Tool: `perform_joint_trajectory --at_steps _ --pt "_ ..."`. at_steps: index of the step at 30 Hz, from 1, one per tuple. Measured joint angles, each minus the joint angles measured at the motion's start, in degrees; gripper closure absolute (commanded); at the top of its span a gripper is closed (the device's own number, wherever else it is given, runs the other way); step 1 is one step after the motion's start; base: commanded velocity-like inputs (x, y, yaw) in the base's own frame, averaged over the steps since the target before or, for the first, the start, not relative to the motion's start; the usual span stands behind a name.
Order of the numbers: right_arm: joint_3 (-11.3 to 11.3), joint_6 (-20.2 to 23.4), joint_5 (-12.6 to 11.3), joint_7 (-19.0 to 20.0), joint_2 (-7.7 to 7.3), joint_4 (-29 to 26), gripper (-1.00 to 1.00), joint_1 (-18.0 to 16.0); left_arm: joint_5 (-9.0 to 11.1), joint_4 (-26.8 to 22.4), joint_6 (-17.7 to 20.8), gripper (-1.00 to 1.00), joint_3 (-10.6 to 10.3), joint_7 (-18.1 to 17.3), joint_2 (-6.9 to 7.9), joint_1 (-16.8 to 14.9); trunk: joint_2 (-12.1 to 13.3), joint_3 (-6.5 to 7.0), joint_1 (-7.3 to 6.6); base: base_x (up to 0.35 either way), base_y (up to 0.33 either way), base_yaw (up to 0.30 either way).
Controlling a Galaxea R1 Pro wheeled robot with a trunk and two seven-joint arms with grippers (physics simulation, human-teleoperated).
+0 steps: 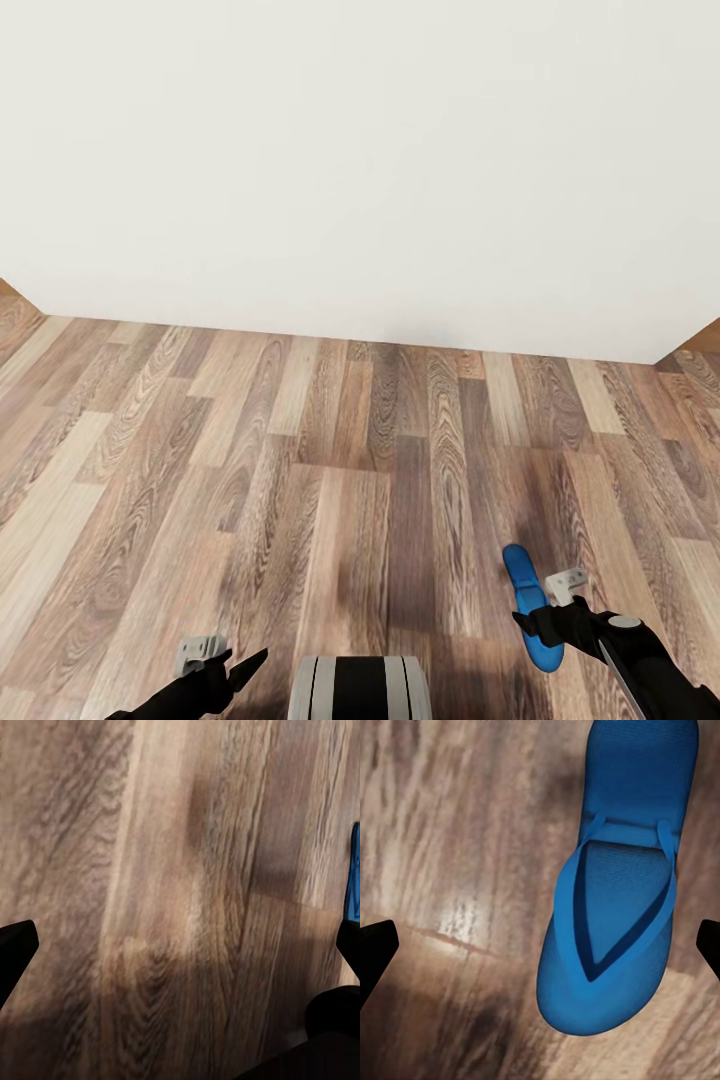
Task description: In the bedroom, move the book from the bed onto either nightstand, and place the two sandals side by side next to the bed.
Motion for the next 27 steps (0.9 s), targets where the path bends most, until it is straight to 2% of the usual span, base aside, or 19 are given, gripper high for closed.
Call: perform_joint_trajectory --at_steps 8,11,12,16,24,27 --pt "-0.02 0.0 0.01 -0.06 0.17 0.0 -1.0 -0.02 0.14 0.0 0.05 -1.0 0.03 -0.03 0.0 0.0 0.0 0.0 0.0 0.0 0.0 0.0" --pt "-1.13 -0.02 0.0 -0.08 0.16 0.06 -1.0 -0.01 0.24 0.0 0.08 -1.0 0.04 0.01 0.0 0.0 0.0 0.0 0.0 0.0 0.0 0.0" --pt "-2.38 -0.03 0.02 -0.09 0.26 0.07 -1.0 -0.01 0.25 0.0 0.11 -1.0 0.09 0.05 0.0 0.0 0.0 0.0 0.0 0.0 0.0 0.0" --pt "-3.82 -0.03 0.09 -0.09 0.35 0.08 -1.0 -0.01 0.23 0.0 0.16 -1.0 0.15 0.1 0.0 0.0 0.0 0.0 0.0 0.0 0.0 0.0" --pt "-4.46 -0.03 0.17 -0.09 0.4 0.09 -1.0 -0.02 0.22 -0.08 0.21 -1.0 0.17 0.06 0.0 0.0 0.0 0.0 0.0 0.0 0.0 0.0" --pt "-4.53 -0.03 0.18 -0.09 0.43 0.09 -1.0 -0.01 0.26 -0.1 0.25 -1.0 0.13 0.02 0.0 0.0 -0.04 -0.66 0.08 0.0 0.0 0.0"
